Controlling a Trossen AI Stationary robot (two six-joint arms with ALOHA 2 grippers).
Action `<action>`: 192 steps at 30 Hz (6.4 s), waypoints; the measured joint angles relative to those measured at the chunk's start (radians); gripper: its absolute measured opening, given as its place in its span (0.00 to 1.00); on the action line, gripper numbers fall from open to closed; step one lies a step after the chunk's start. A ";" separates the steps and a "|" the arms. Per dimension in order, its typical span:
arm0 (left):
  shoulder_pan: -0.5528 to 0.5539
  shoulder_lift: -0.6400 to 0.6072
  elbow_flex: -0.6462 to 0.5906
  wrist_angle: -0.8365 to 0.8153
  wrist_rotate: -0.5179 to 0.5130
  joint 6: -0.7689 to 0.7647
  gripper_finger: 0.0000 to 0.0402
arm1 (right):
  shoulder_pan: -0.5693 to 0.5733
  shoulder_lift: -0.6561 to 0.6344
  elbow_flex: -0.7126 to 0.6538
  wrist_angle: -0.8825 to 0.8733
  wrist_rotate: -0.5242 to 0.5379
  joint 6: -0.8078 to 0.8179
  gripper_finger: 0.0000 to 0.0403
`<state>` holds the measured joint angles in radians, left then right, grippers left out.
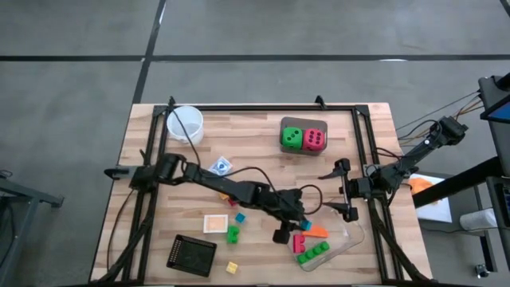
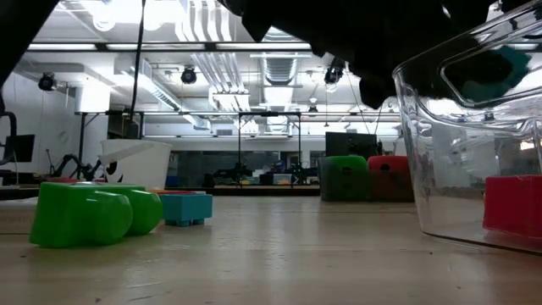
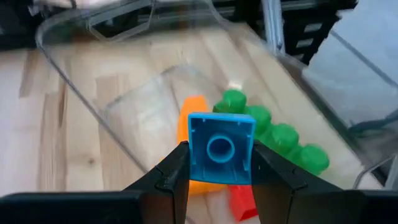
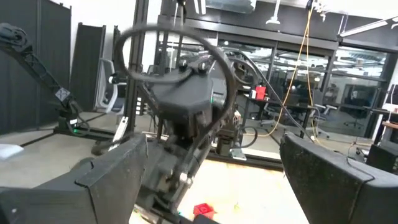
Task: Pick & Place Toys
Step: Put the blue game piece into the transparent bin, then put the yellow game piece into the transparent bin, then put the red game piece into the transparent bin
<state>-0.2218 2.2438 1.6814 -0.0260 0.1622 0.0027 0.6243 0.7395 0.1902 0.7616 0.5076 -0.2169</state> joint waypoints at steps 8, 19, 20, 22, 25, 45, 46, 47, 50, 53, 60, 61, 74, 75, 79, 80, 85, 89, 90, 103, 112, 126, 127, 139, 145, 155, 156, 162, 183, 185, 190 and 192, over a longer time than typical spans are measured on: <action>-0.008 0.003 -0.001 -0.017 0.010 0.005 0.51 | 0.000 0.003 0.000 0.000 0.000 0.003 0.88; -0.021 0.005 -0.002 0.006 -0.006 0.030 0.83 | 0.000 0.006 0.000 0.000 0.000 0.008 0.88; -0.024 0.005 -0.002 0.014 -0.007 0.039 0.82 | 0.000 0.007 0.000 0.000 0.000 0.008 0.88; -0.029 0.005 -0.002 0.037 -0.006 0.056 0.80 | 0.000 0.009 0.000 0.001 0.000 0.008 0.88; -0.042 0.004 -0.002 0.075 -0.005 0.077 0.74 | 0.000 0.008 0.000 0.000 0.000 0.008 0.88; -0.088 -0.427 -0.744 0.670 -0.161 0.005 0.48 | 0.001 0.094 0.000 0.024 -0.007 0.038 0.88; -0.093 -0.472 -0.789 0.641 -0.183 -0.003 0.48 | 0.000 0.092 0.000 0.024 -0.006 0.039 0.88; -0.098 -0.521 -0.830 0.603 -0.203 -0.013 0.48 | 0.001 0.091 0.000 0.024 -0.006 0.042 0.88; -0.104 -0.666 -0.923 0.407 -0.287 -0.063 0.48 | 0.001 0.090 0.000 0.024 -0.006 0.056 0.88; -0.101 -0.792 -0.971 0.151 -0.370 -0.117 0.48 | 0.001 0.096 0.000 0.023 -0.004 0.063 0.88; -0.080 -0.934 -0.982 -0.286 -0.433 -0.142 0.48 | 0.001 0.109 0.000 0.024 0.030 0.064 0.88; -0.074 -0.934 -0.982 -0.310 -0.433 -0.138 0.48 | 0.001 0.111 0.001 0.024 0.031 0.064 0.88; -0.007 -0.847 -0.981 -0.409 -0.423 0.133 0.48 | 0.001 0.117 0.008 0.023 0.031 0.065 0.88; 0.000 -0.842 -0.981 -0.412 -0.413 0.144 0.48 | 0.001 0.118 0.007 0.023 0.031 0.065 0.88; 0.020 -0.813 -0.981 -0.415 -0.369 0.179 0.49 | 0.001 0.122 0.008 0.021 0.031 0.065 0.88; 0.022 -0.806 -0.981 -0.416 -0.368 0.183 0.50 | 0.001 0.122 0.008 0.022 0.031 0.065 0.88; 0.024 -0.771 -0.980 -0.417 -0.390 0.226 0.62 | 0.001 0.122 0.009 0.023 0.031 0.069 0.88; 0.027 -0.762 -0.980 -0.415 -0.422 0.241 0.72 | 0.001 0.122 0.009 0.023 0.030 0.069 0.88; 0.027 -0.762 -0.980 -0.415 -0.424 0.248 0.74 | 0.001 0.122 0.009 0.023 0.030 0.069 0.88; 0.079 -0.762 -0.980 -0.374 -0.338 0.306 0.77 | 0.001 0.122 0.009 0.023 0.030 0.069 0.88; 0.086 -0.722 -0.979 -0.366 -0.264 0.312 0.72 | 0.001 0.122 0.009 0.021 0.030 0.069 0.88; 0.085 -0.660 -0.939 -0.382 -0.266 0.313 0.39 | 0.000 0.121 0.010 0.004 0.030 0.080 0.88; 0.087 -0.664 -0.931 -0.372 -0.277 0.312 0.35 | 0.001 0.121 0.010 0.005 0.030 0.081 0.88; 0.086 -0.668 -0.909 -0.366 -0.349 0.304 0.32 | 0.000 0.122 0.010 0.000 0.030 0.090 0.88; 0.086 -0.669 -0.909 -0.260 -0.356 0.251 0.32 | 0.000 0.122 0.010 0.006 0.030 0.081 0.88; 0.066 -0.582 -0.868 0.420 -0.115 0.157 0.32 | -0.001 0.167 -0.002 0.114 0.023 0.037 0.88; 0.056 -0.554 -0.839 0.436 -0.105 0.156 0.32 | -0.001 0.167 -0.002 0.117 0.023 0.037 0.88; -0.007 -0.342 -0.553 0.345 -0.093 0.195 0.32 | -0.002 0.146 -0.002 0.121 0.023 0.027 0.88; -0.043 -0.030 -0.108 0.134 0.078 0.262 0.38 | -0.002 0.140 -0.002 0.111 0.031 0.023 0.88; -0.043 -0.035 -0.113 0.132 0.078 0.256 0.49 | -0.002 0.139 -0.002 0.109 0.031 0.023 0.88; -0.044 -0.050 -0.110 0.101 0.074 0.252 0.73 | -0.002 0.137 -0.002 0.102 0.031 0.026 0.88; -0.044 -0.055 -0.108 0.097 0.074 0.252 0.77 | -0.002 0.136 -0.002 0.098 0.031 0.027 0.88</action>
<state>-0.2657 2.1887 1.5734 0.0713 0.2367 0.2543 0.6220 0.8751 0.1883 0.8600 0.5381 -0.1903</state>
